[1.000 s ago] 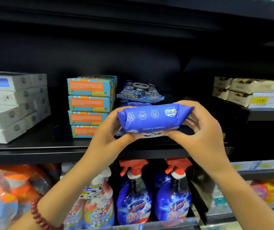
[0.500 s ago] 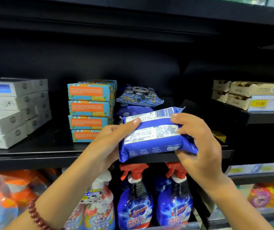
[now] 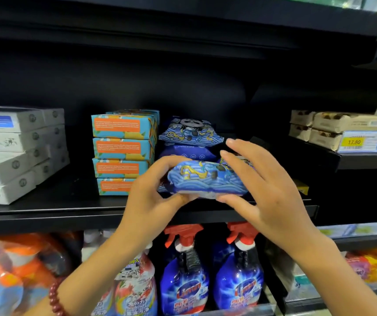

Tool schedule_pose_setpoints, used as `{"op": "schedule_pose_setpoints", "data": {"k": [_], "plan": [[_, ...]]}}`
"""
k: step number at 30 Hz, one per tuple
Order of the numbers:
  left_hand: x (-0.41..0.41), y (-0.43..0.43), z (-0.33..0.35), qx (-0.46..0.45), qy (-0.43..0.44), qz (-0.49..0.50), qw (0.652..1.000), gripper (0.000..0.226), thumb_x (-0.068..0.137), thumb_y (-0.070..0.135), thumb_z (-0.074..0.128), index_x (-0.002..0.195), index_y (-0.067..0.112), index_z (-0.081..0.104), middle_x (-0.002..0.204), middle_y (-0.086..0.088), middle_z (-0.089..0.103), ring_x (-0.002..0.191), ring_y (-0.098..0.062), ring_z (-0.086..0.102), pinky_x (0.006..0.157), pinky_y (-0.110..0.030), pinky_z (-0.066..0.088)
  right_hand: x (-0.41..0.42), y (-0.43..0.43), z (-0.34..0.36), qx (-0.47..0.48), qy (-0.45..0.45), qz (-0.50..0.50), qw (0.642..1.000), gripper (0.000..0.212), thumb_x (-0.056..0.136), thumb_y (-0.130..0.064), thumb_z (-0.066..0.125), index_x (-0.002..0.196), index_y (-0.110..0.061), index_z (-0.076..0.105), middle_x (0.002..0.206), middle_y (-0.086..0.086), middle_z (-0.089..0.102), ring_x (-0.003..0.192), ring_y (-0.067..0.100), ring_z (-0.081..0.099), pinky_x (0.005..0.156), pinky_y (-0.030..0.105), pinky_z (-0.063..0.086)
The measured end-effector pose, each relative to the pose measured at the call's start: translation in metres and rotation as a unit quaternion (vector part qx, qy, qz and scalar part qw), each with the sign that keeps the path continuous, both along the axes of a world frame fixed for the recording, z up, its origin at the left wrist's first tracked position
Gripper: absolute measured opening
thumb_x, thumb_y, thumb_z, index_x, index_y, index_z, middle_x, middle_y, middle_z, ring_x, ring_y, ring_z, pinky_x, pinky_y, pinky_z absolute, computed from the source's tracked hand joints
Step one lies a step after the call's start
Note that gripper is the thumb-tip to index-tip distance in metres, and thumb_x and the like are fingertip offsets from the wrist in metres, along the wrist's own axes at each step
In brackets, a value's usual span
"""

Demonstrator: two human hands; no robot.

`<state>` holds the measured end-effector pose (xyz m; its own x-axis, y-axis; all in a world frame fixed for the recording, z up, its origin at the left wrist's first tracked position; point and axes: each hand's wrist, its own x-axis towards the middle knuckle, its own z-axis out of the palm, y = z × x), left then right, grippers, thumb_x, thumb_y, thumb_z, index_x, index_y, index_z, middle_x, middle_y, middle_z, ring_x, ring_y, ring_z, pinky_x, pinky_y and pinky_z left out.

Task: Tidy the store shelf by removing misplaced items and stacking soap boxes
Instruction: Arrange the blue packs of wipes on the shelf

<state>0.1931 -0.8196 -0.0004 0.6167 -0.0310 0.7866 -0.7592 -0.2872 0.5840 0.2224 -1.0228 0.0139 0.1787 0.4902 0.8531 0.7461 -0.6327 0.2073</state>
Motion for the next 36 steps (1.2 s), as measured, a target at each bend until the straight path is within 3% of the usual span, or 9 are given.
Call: {"op": "schedule_pose_setpoints", "data": {"k": [2,5,9,12,16,20,26,30,36], "plan": [[0.001,0.001,-0.003,0.014,-0.03,0.0,0.999,0.038,0.073,0.008,0.075,0.107,0.017,0.06,0.107,0.012,0.065,0.102,-0.009,0.062,0.084,-0.019,0.048,-0.001,0.002,-0.003,-0.009,0.023,0.004,1.0,0.052,0.084,-0.034,0.059,0.125,-0.002,0.055,0.125,0.008,0.058,0.118,0.02,0.051,0.101,0.026,0.038],[0.006,0.003,-0.006,0.031,-0.064,0.0,0.997,0.043,0.075,0.004,0.074,0.112,0.018,0.058,0.118,0.009,0.063,0.116,-0.015,0.058,0.093,-0.024,0.046,0.002,0.006,-0.01,0.012,0.007,0.012,1.0,0.04,0.085,-0.024,0.06,0.118,-0.002,0.058,0.114,0.009,0.063,0.107,0.021,0.056,0.093,0.028,0.043],[0.01,0.013,-0.013,0.065,-0.084,0.074,0.992,0.047,0.077,0.029,0.072,0.119,0.02,0.053,0.126,0.007,0.057,0.12,-0.013,0.053,0.097,-0.025,0.044,0.008,0.006,-0.014,0.058,-0.045,0.036,0.997,0.031,0.086,-0.014,0.059,0.115,-0.004,0.052,0.108,0.012,0.063,0.106,0.023,0.055,0.096,0.027,0.042],[0.013,0.024,-0.019,0.054,-0.04,0.171,0.983,0.043,0.075,0.044,0.067,0.109,0.02,0.06,0.108,0.012,0.061,0.103,-0.006,0.058,0.087,-0.023,0.046,0.015,0.005,-0.009,0.097,-0.064,0.021,0.993,0.032,0.081,-0.004,0.066,0.112,0.001,0.057,0.106,0.015,0.063,0.105,0.024,0.055,0.096,0.027,0.041],[0.017,0.03,-0.036,0.151,-0.031,0.272,0.95,0.035,0.077,0.056,0.056,0.082,0.024,0.069,0.081,0.015,0.067,0.079,-0.002,0.06,0.067,-0.028,0.051,0.032,0.014,0.003,0.097,-0.057,-0.012,0.994,0.035,0.077,-0.004,0.071,0.11,0.004,0.062,0.107,0.014,0.064,0.105,0.024,0.055,0.096,0.026,0.04],[0.019,0.03,-0.041,0.26,-0.013,0.324,0.91,0.042,0.077,0.065,0.047,0.074,0.031,0.07,0.078,0.018,0.067,0.076,-0.007,0.063,0.057,-0.025,0.049,0.048,0.035,0.01,0.062,-0.037,-0.017,0.997,0.037,0.07,-0.002,0.07,0.107,0.0,0.063,0.105,0.011,0.065,0.102,0.026,0.058,0.088,0.031,0.046],[0.022,0.031,-0.042,0.262,-0.018,0.321,0.91,0.041,0.077,0.065,0.046,0.073,0.032,0.069,0.077,0.019,0.066,0.076,-0.007,0.062,0.055,-0.026,0.049,0.059,0.055,0.0,0.015,0.009,-0.07,0.997,0.047,0.054,0.005,0.079,0.098,-0.004,0.064,0.1,0.009,0.065,0.095,0.027,0.06,0.079,0.027,0.042],[0.021,0.029,-0.042,0.252,-0.021,0.325,0.911,0.04,0.077,0.064,0.047,0.073,0.031,0.069,0.076,0.018,0.066,0.076,-0.007,0.062,0.055,-0.026,0.05,0.056,0.046,-0.007,0.002,0.035,-0.052,0.998,0.049,0.065,-0.012,0.083,0.109,-0.006,0.062,0.11,0.006,0.064,0.105,0.022,0.057,0.084,0.026,0.046],[0.022,0.026,-0.043,0.262,-0.031,0.327,0.908,0.038,0.078,0.06,0.048,0.073,0.028,0.069,0.076,0.017,0.066,0.076,-0.01,0.062,0.055,-0.031,0.052,0.052,0.044,-0.009,0.001,0.049,-0.049,0.998,0.041,0.081,-0.026,0.069,0.115,-0.006,0.061,0.115,0.004,0.062,0.11,0.019,0.055,0.091,0.022,0.041]]}}
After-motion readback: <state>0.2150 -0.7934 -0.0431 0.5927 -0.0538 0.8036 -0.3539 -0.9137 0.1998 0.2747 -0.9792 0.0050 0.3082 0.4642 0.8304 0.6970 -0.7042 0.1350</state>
